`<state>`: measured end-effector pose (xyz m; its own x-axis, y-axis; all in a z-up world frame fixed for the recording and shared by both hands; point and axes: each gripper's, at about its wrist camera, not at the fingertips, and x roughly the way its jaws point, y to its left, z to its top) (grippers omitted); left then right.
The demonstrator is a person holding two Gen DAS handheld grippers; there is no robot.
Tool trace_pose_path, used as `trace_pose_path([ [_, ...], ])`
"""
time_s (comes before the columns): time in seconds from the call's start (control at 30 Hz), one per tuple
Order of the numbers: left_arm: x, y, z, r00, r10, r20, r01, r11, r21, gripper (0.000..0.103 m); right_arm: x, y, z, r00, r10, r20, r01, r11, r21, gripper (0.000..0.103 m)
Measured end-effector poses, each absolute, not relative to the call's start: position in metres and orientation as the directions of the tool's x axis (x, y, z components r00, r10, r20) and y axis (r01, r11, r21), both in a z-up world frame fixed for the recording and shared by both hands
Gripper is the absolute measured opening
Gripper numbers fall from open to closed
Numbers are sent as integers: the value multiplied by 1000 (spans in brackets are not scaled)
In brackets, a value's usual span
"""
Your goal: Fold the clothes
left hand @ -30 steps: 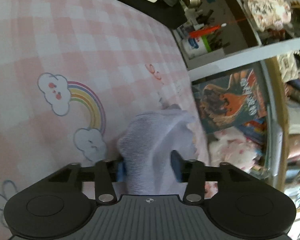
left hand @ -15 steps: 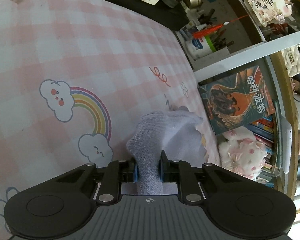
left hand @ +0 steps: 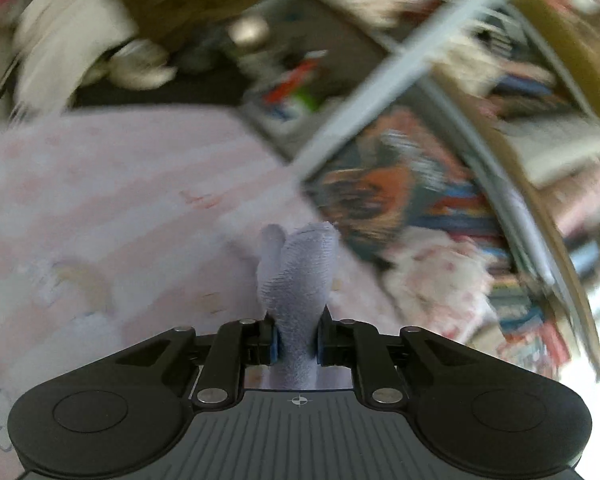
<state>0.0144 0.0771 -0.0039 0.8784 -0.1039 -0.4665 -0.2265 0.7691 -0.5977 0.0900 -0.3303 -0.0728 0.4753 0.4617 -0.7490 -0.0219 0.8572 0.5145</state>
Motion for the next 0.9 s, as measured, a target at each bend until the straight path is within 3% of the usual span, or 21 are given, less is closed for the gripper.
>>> trace_pose_path([
  [0.17, 14, -6, 38, 898, -145, -416, -48, 906, -420, 14, 93, -338, -78, 461, 505, -730, -54, 837, 544, 6],
  [0.3, 10, -93, 29, 845, -191, -500, 115, 977, -179, 17, 96, -342, -80, 444, 533, -720, -95, 828, 553, 7],
  [0.47, -2, -183, -33, 754, -83, -652, 270, 943, 192, 30, 102, -346, -82, 406, 575, -711, -133, 807, 576, 7],
  [0.57, -12, -214, -56, 752, -9, -659, 313, 885, 345, 46, 105, -347, -82, 389, 588, -710, -165, 802, 574, 7],
  [0.67, -19, -222, -56, 757, 15, -653, 312, 870, 381, 51, 106, -347, -81, 378, 593, -711, -196, 801, 565, 8],
  [0.9, -28, -214, -45, 762, 10, -648, 236, 927, 292, 53, 105, -357, -71, 396, 603, -692, -249, 796, 551, 24],
])
